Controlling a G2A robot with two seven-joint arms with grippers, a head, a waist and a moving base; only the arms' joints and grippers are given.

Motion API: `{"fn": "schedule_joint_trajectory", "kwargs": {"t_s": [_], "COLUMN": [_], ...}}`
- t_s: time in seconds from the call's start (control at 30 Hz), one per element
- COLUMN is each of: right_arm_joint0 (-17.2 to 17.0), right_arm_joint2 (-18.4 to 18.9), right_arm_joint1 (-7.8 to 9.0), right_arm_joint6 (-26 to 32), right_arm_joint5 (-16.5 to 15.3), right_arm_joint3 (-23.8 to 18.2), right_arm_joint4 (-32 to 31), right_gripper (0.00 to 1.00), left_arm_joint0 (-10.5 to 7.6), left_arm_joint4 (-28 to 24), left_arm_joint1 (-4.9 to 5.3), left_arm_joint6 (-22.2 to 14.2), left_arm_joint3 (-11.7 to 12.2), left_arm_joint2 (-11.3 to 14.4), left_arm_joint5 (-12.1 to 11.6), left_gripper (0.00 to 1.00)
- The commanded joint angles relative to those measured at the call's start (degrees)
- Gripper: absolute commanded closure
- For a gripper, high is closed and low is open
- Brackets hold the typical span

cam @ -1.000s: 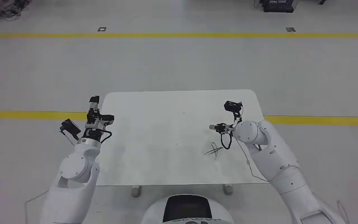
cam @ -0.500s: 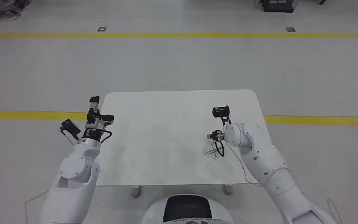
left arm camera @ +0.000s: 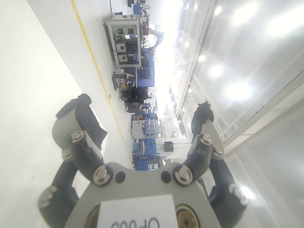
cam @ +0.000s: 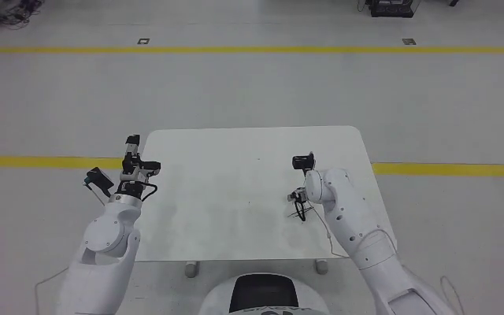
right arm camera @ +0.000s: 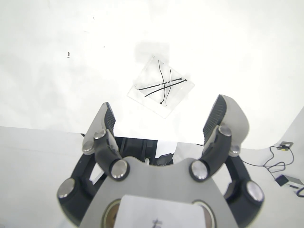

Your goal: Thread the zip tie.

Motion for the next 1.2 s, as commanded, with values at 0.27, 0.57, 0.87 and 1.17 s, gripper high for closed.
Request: {"fn": "schedule_joint_trajectory", "kwargs": {"t_s": [0.27,0.57,0.87,1.17], "right_arm_joint0": [-0.12,-1.28,-4.39,-4.42], "right_arm_joint2": [0.42,2.25,11.67,17.27], "right_arm_joint1": [-0.54,-1.1,-8.09,-15.32], "right_arm_joint6": [0.13,-1.41,0.13,0.13], "right_arm_joint5": [0.0,0.0,0.0,0.0], "right_arm_joint3": [0.07,-0.14,-1.59,1.11], "right_arm_joint4": [-0.12,-1.19,-8.98,-14.5], "right_gripper": [0.0,0.0,0.0,0.0], "left_arm_joint0": [0.0,0.0,0.0,0.0], "left_arm_joint4": [0.0,0.0,0.0,0.0], "left_arm_joint1": [0.0,0.0,0.0,0.0], "left_arm_joint6": [0.0,0.0,0.0,0.0], "left_arm_joint3": [0.0,0.0,0.0,0.0], "left_arm_joint2": [0.0,0.0,0.0,0.0], "left_arm_joint5": [0.0,0.0,0.0,0.0], "left_gripper": [0.0,0.0,0.0,0.0]}}
